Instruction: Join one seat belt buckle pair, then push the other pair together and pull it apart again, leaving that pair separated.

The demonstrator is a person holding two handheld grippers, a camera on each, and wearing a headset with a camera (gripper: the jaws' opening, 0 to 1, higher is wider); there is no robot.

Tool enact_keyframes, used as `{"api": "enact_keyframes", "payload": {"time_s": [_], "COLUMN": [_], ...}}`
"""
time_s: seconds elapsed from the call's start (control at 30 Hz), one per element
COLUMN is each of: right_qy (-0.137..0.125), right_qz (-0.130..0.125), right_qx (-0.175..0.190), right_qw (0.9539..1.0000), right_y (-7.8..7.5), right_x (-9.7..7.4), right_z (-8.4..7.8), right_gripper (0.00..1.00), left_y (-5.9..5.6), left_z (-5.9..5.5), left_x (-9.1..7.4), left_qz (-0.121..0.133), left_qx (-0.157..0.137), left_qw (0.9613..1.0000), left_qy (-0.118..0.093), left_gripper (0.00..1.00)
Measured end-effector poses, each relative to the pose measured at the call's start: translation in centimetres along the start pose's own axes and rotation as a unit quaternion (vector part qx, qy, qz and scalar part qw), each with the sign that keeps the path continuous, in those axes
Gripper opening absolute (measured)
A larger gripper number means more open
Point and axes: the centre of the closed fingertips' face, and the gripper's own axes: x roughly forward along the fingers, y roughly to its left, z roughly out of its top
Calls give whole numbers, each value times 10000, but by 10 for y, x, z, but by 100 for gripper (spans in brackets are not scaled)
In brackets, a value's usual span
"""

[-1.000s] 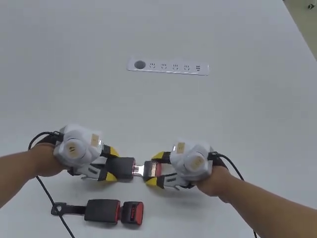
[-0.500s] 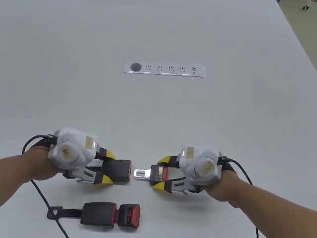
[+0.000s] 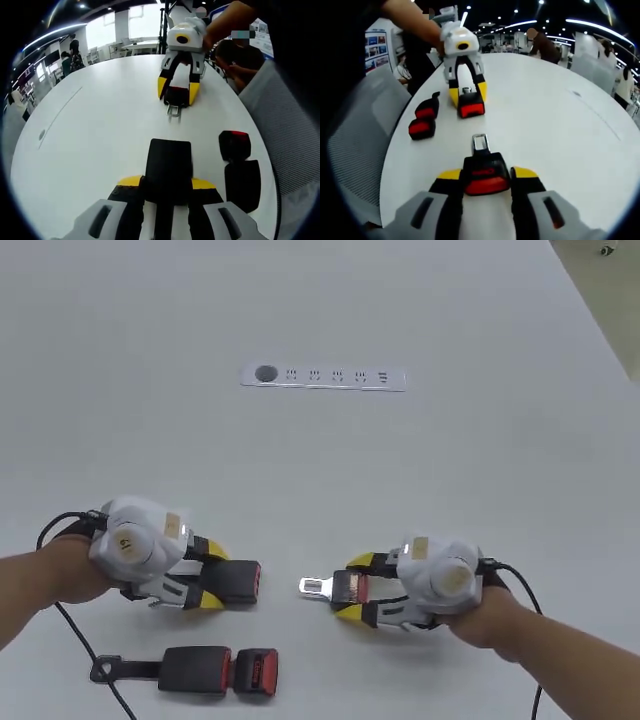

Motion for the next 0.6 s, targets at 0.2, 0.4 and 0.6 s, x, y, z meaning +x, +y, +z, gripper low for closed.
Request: {"api": "enact_keyframes", "payload": {"time_s": [0.2,0.4,0.6], "right_qy": [53,90,102], "right_qz": [-8,-40,-68], "right_qx": [24,73,88], "right_qw": [10000,9999,9999], "right_y": [-2,-5,-8], "right_x": [-9,-19,-27], "right_z": [-8,-15,-21], "right_gripper": [37,38,38], "left_y": [0,0,-1], "left_z": [-1,0,1], "left_x": [0,0,-1], "left_qz": [-7,-20,-24], "left_qx": [-13,-25,-40], "left_qw": [10000,10000,10000], "left_qy": [16,26,23], "left_gripper": [35,35,35]}}
